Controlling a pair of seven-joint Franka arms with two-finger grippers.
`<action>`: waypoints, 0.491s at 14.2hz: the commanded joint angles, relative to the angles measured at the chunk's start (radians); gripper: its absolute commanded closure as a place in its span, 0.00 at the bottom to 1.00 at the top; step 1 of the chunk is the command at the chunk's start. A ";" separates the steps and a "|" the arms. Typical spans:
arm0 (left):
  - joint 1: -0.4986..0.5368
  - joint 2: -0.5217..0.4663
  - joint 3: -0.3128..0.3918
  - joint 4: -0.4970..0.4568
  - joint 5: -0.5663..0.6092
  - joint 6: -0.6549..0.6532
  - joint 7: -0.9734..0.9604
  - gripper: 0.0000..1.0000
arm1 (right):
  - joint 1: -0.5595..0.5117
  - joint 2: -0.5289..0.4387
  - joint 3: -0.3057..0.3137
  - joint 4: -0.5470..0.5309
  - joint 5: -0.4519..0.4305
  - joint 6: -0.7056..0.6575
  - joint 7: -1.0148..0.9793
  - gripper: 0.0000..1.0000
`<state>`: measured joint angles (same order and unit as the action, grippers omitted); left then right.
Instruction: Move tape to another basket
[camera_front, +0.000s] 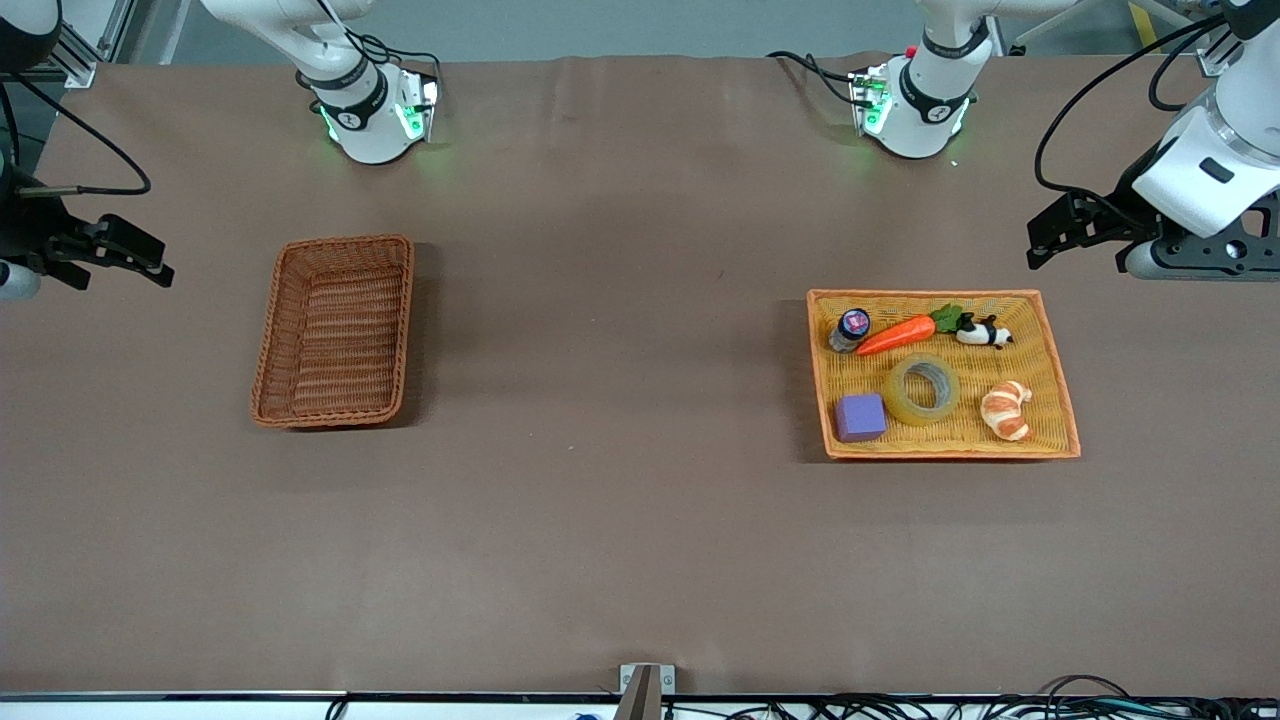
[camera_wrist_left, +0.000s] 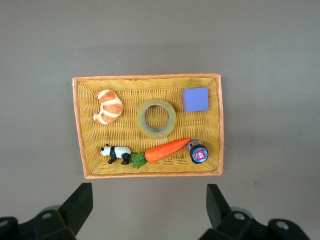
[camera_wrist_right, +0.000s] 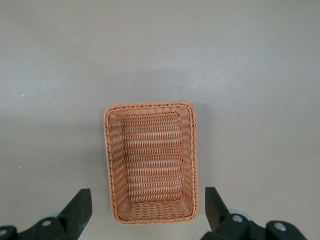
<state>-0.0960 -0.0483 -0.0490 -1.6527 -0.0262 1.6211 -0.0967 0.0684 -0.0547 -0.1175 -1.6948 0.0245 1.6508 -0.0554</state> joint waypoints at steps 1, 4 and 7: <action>-0.007 -0.005 0.001 -0.009 0.017 0.010 0.012 0.00 | 0.002 -0.019 -0.001 -0.008 0.009 -0.009 0.005 0.00; -0.007 -0.001 0.000 -0.004 0.020 0.003 0.023 0.00 | 0.004 -0.037 0.004 0.003 0.009 -0.040 0.009 0.00; 0.005 0.018 0.001 0.010 0.017 0.003 0.020 0.00 | 0.002 -0.039 0.002 0.003 0.009 -0.039 0.008 0.00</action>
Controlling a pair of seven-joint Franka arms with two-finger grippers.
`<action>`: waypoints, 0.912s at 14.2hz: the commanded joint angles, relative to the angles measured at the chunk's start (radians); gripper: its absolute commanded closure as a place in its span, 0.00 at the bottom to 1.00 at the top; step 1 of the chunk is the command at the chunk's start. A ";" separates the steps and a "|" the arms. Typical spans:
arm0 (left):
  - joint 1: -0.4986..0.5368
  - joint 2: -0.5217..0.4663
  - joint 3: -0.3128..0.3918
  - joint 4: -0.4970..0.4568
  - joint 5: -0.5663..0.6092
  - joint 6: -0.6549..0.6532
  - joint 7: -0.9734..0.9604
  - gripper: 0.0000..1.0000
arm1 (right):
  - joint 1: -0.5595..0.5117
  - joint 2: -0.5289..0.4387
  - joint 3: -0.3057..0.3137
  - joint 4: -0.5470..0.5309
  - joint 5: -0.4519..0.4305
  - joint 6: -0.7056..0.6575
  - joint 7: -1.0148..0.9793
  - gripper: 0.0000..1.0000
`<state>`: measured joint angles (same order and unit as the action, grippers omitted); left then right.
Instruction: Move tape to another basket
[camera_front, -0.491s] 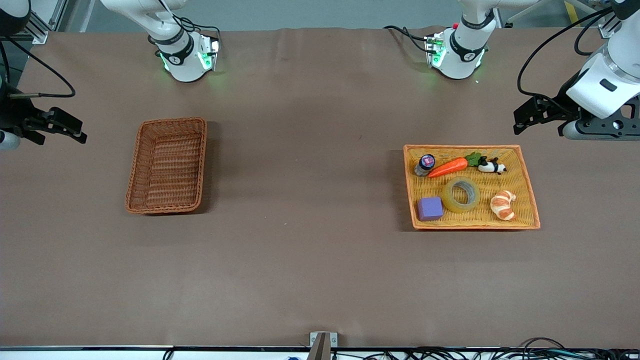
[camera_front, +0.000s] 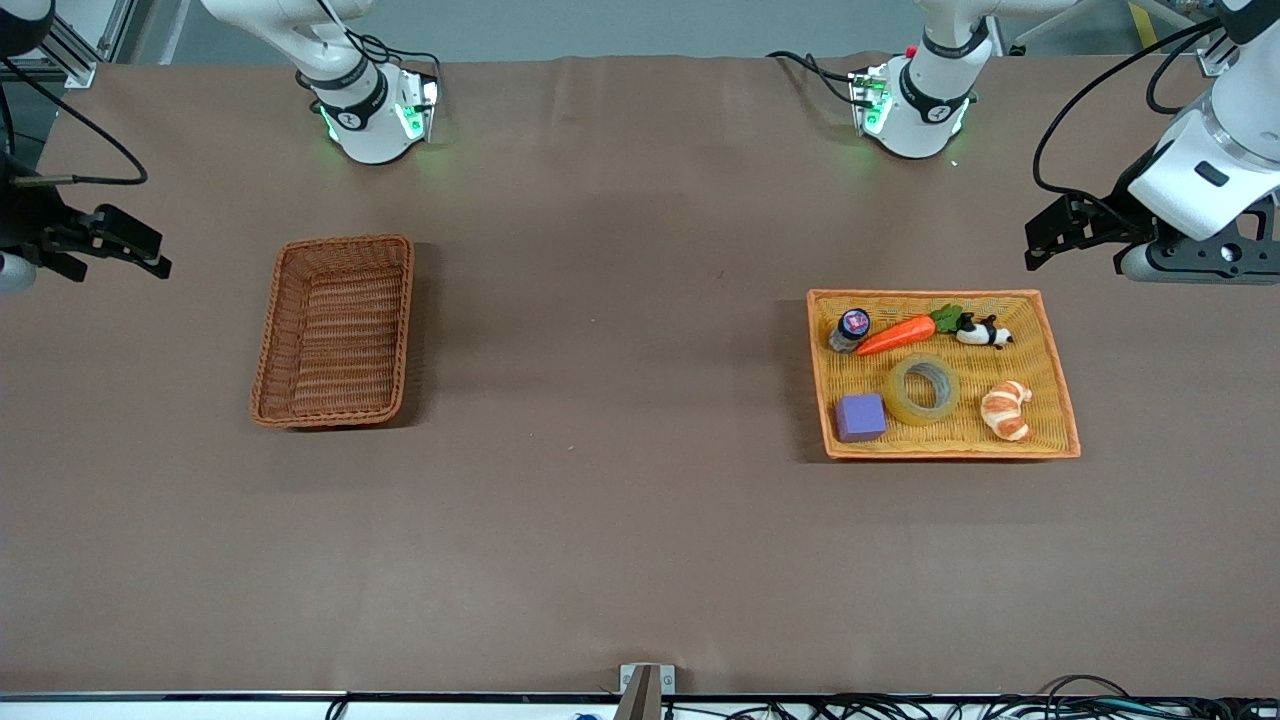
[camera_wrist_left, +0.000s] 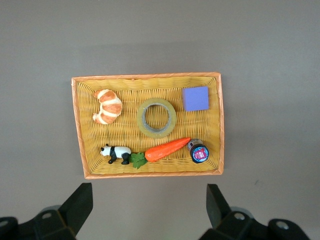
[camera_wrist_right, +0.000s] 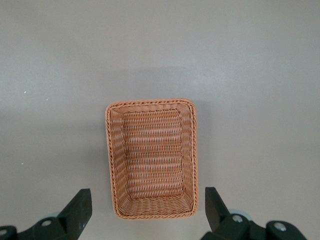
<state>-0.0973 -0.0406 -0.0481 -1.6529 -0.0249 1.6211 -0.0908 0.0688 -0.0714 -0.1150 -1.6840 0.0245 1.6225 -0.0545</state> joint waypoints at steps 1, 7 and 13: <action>0.010 0.013 0.004 0.012 0.014 0.003 0.016 0.00 | 0.003 -0.022 0.000 -0.008 0.009 -0.012 0.005 0.00; 0.017 0.090 0.011 -0.004 0.016 0.019 0.011 0.01 | 0.006 -0.021 0.000 -0.014 0.009 -0.012 0.007 0.00; 0.036 0.156 0.014 -0.190 0.025 0.256 0.010 0.00 | 0.006 -0.021 0.000 -0.014 0.009 -0.013 0.007 0.00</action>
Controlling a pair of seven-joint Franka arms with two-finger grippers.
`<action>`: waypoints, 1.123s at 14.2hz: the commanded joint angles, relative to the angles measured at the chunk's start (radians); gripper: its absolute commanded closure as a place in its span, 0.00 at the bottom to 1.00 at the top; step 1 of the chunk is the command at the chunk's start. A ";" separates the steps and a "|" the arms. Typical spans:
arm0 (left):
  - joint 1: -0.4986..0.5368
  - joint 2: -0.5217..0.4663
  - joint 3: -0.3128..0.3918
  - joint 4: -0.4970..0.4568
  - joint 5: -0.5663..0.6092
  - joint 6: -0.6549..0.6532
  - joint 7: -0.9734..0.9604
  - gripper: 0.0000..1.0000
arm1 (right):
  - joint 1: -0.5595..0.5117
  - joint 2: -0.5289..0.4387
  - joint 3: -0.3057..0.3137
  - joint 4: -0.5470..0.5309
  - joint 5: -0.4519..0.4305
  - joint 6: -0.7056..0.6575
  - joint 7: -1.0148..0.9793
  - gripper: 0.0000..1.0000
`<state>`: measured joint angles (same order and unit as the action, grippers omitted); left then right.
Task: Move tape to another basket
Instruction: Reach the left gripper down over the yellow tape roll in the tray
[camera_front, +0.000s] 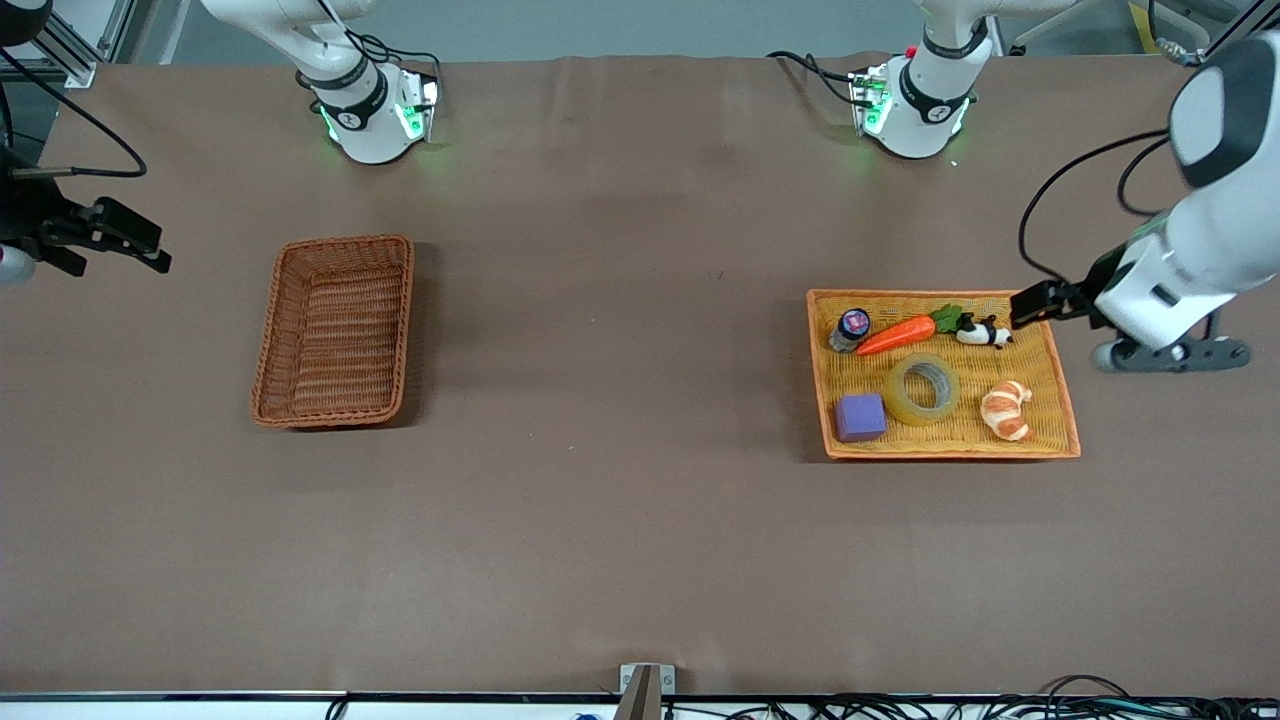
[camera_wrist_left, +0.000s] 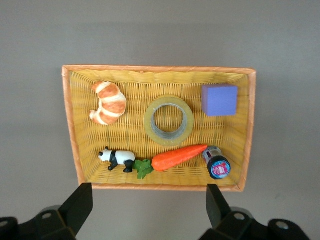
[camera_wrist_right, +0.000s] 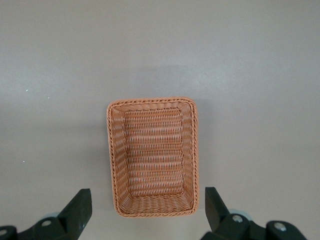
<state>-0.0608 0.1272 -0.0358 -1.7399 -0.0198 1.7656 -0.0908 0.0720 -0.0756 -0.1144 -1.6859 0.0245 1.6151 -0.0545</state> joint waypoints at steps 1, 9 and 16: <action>-0.001 -0.011 0.007 -0.162 0.020 0.189 0.008 0.00 | 0.003 -0.016 -0.001 -0.012 0.008 -0.006 0.005 0.00; 0.007 0.176 0.022 -0.444 0.020 0.748 0.006 0.00 | 0.008 -0.016 0.001 -0.014 0.008 -0.001 0.007 0.00; 0.013 0.267 0.024 -0.463 0.020 0.818 -0.006 0.60 | 0.009 -0.015 0.001 -0.014 0.008 0.006 0.005 0.00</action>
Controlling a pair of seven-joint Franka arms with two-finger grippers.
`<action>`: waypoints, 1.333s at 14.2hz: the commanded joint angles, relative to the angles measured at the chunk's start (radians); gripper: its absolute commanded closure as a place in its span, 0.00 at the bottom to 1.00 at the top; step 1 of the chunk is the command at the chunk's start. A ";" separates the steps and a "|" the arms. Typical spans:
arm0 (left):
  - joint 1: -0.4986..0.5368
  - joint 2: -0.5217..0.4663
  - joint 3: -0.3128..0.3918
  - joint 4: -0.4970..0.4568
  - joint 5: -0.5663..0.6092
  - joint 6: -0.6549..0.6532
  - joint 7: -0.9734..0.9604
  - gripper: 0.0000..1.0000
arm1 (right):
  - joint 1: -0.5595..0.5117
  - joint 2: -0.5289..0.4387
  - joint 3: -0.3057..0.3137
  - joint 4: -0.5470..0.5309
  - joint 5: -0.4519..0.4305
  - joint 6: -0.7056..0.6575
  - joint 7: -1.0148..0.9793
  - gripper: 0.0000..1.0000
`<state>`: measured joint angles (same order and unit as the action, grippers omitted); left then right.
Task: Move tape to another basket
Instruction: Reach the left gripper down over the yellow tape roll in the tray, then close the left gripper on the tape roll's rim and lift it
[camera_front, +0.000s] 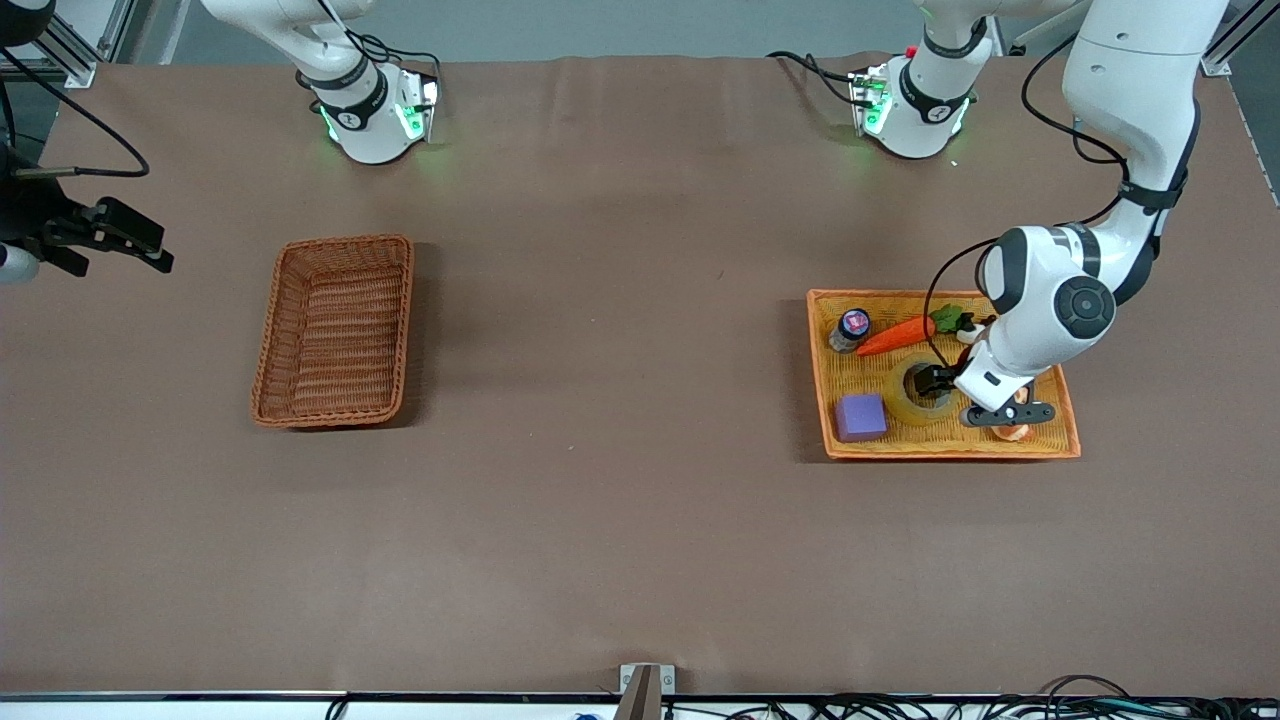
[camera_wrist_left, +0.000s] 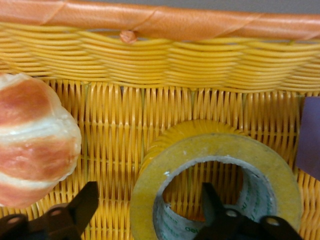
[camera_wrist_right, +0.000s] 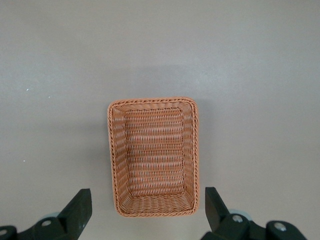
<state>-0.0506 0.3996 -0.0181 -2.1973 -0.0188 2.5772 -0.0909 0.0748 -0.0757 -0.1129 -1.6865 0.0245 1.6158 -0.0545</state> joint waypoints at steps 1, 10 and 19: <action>0.006 0.005 0.004 -0.004 0.019 0.006 -0.006 0.84 | 0.005 -0.013 -0.002 -0.015 0.008 0.004 0.005 0.00; 0.005 -0.151 -0.008 0.109 0.019 -0.229 -0.006 1.00 | 0.006 -0.015 -0.002 -0.013 0.005 0.006 0.005 0.00; -0.008 -0.073 -0.348 0.484 0.080 -0.560 -0.260 1.00 | 0.003 -0.013 -0.004 -0.012 0.005 0.007 0.005 0.00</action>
<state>-0.0526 0.2669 -0.2939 -1.7834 0.0093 2.0411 -0.2709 0.0753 -0.0756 -0.1146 -1.6866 0.0244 1.6171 -0.0545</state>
